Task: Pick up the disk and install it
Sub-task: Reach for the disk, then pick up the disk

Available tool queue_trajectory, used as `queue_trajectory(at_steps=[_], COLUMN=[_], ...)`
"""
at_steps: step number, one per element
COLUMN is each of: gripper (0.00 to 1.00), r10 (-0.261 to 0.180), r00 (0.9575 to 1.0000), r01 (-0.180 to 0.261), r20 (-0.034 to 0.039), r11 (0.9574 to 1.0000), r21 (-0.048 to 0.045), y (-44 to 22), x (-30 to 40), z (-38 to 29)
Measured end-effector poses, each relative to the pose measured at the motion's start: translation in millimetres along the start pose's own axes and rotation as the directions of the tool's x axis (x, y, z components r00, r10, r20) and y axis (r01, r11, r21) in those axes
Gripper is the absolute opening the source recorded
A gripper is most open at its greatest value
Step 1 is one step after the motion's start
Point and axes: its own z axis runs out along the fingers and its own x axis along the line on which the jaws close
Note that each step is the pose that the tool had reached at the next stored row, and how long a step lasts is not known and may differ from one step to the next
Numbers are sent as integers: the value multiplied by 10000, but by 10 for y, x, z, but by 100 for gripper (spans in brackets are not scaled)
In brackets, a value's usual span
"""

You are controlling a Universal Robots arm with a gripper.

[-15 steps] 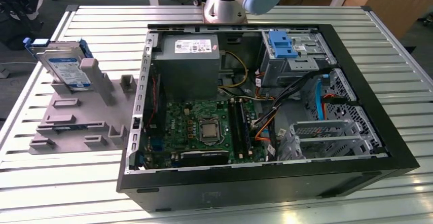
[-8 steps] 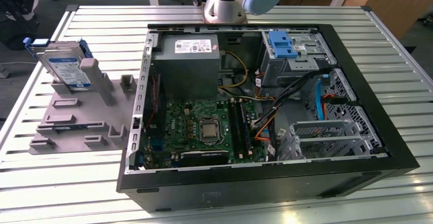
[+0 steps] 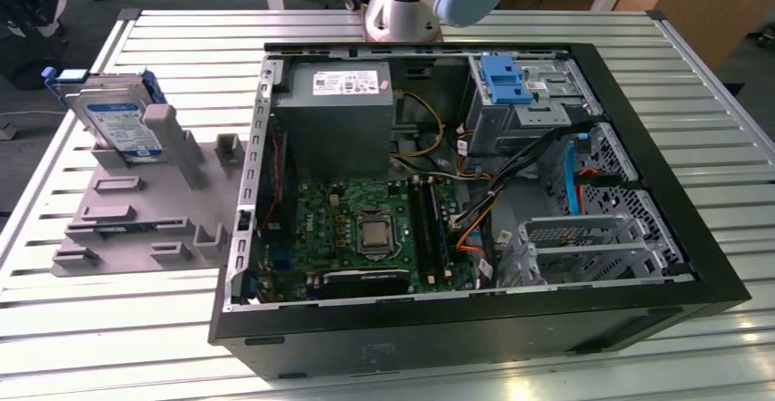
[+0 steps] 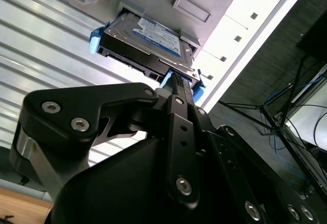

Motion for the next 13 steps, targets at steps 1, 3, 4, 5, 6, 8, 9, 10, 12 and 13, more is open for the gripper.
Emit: queue_trajectory(at_steps=[1, 3, 4, 5, 6, 8, 9, 10, 12, 13], gripper=[11, 11, 11, 11, 11, 11, 11, 11, 11, 11], r10=[0, 0, 0, 0, 0, 0, 0, 0, 0, 0], r00=[10000, 10000, 10000, 10000, 10000, 10000, 10000, 10000, 10000, 10000], r01=[0, 0, 0, 0, 0, 0, 0, 0, 0, 0], r20=[0, 0, 0, 0, -1, 0, 0, 0, 0, 0], r11=[10000, 10000, 10000, 10000, 10000, 10000, 10000, 10000, 10000, 10000], r21=[0, 0, 0, 0, 0, 0, 0, 0, 0, 0], y=[0, 0, -1, -2, -2, -2, -2, -2, -3, -3], x=[1, 5, 20, 34, 36, 39, 41, 51, 65, 66], z=[0, 1, 2, 2, 2, 3, 3, 4, 5, 5])
